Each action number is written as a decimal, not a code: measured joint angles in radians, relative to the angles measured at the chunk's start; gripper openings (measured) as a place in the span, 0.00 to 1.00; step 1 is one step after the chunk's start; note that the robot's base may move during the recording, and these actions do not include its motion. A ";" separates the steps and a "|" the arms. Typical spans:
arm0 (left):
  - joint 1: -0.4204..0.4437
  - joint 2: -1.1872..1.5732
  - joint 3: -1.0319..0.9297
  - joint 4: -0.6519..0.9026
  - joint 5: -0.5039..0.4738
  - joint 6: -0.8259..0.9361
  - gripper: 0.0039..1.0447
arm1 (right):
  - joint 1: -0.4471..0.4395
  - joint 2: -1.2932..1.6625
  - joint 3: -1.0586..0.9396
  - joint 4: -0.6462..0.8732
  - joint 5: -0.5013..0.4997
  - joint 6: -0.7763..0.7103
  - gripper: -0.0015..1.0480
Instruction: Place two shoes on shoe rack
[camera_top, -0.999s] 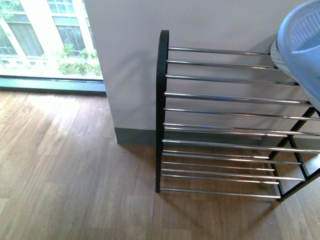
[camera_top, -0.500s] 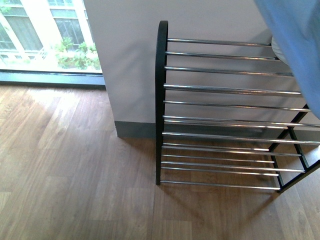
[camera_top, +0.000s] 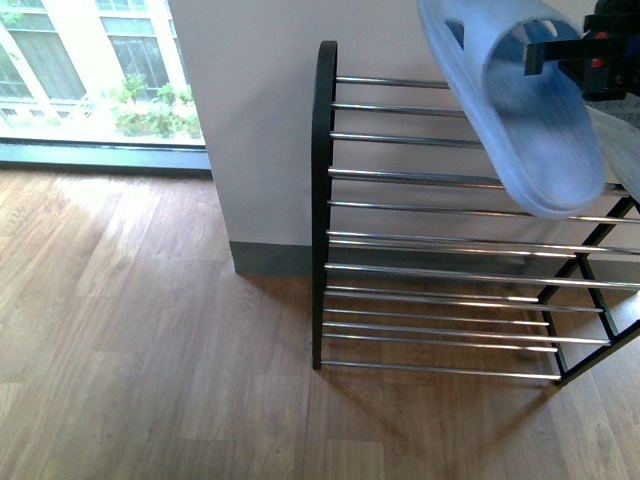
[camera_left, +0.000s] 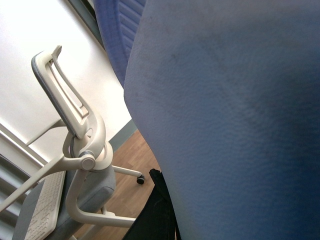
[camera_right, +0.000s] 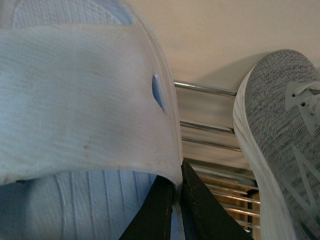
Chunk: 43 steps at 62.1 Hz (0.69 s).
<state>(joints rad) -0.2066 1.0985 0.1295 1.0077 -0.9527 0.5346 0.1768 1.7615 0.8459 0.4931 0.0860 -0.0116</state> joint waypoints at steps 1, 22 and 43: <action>0.000 0.000 0.000 0.000 0.000 0.000 0.01 | -0.001 0.006 0.006 -0.003 0.002 0.002 0.01; 0.000 0.000 0.000 0.000 0.000 0.000 0.01 | -0.063 0.277 0.267 -0.103 0.092 0.021 0.01; 0.000 0.000 0.000 0.000 0.000 0.000 0.01 | -0.119 0.366 0.368 -0.128 0.128 -0.030 0.01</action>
<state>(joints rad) -0.2066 1.0985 0.1295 1.0080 -0.9527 0.5346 0.0578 2.1277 1.2137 0.3653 0.2138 -0.0414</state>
